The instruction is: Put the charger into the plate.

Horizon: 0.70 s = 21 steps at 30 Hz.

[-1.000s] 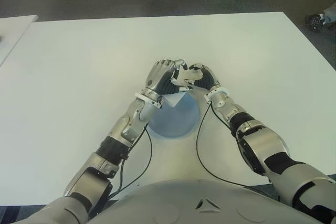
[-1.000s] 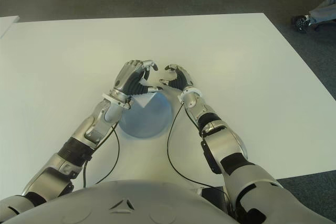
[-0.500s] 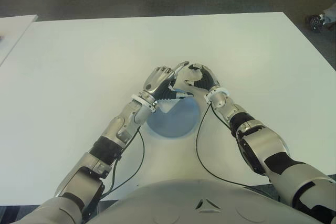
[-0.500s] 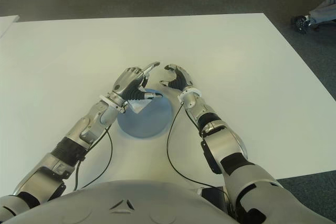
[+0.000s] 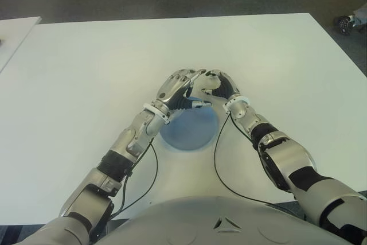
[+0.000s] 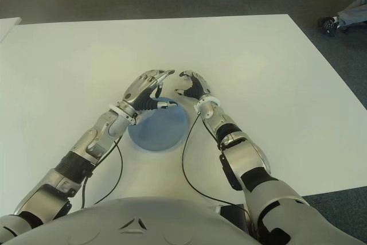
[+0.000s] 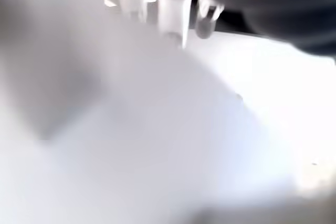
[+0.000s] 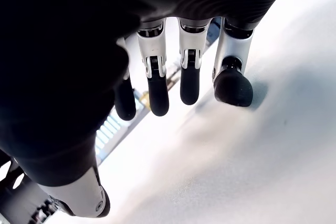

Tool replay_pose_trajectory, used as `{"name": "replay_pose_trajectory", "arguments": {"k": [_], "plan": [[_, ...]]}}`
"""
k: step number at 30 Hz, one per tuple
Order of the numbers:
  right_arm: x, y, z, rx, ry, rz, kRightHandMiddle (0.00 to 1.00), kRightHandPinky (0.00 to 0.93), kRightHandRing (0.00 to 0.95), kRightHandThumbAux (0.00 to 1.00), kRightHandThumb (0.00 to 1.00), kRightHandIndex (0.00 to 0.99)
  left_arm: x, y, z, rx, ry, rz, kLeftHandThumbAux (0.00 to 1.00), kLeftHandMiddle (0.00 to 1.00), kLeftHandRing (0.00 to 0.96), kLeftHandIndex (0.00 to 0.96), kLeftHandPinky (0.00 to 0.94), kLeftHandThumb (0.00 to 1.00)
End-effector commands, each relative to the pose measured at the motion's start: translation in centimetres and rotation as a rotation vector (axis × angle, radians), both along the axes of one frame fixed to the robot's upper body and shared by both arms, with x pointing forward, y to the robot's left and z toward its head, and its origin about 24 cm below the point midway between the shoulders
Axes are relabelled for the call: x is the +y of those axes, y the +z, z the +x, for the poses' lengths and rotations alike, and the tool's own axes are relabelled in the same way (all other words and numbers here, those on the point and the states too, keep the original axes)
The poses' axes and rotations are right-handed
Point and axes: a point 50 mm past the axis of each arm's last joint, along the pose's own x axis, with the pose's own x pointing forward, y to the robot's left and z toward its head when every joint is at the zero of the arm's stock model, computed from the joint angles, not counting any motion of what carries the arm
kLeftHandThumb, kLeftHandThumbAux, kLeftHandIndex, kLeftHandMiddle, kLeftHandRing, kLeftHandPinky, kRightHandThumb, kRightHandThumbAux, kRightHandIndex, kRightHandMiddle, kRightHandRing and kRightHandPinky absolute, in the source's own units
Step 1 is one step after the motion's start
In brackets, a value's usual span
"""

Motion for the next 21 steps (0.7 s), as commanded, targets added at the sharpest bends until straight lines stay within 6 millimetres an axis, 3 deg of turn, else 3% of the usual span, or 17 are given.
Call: {"name": "replay_pose_trajectory", "arguments": {"k": [1,21], "plan": [[-1.02,-5.59,-4.55,0.255,0.0,-0.09,0.261,0.018,0.185,0.82,0.049,0.297,0.36,-0.57,-0.12,0.04,0.009,0.024,0.196,0.0,0.0,0.0,0.0,0.195],[-0.97,-5.59,-4.53,0.264,-0.002,-0.076,0.254,0.02,0.177,0.821,0.064,0.311,0.55,-0.73,0.08,0.062,0.009,0.067,0.224,0.0,0.0,0.0,0.0,0.19]]}}
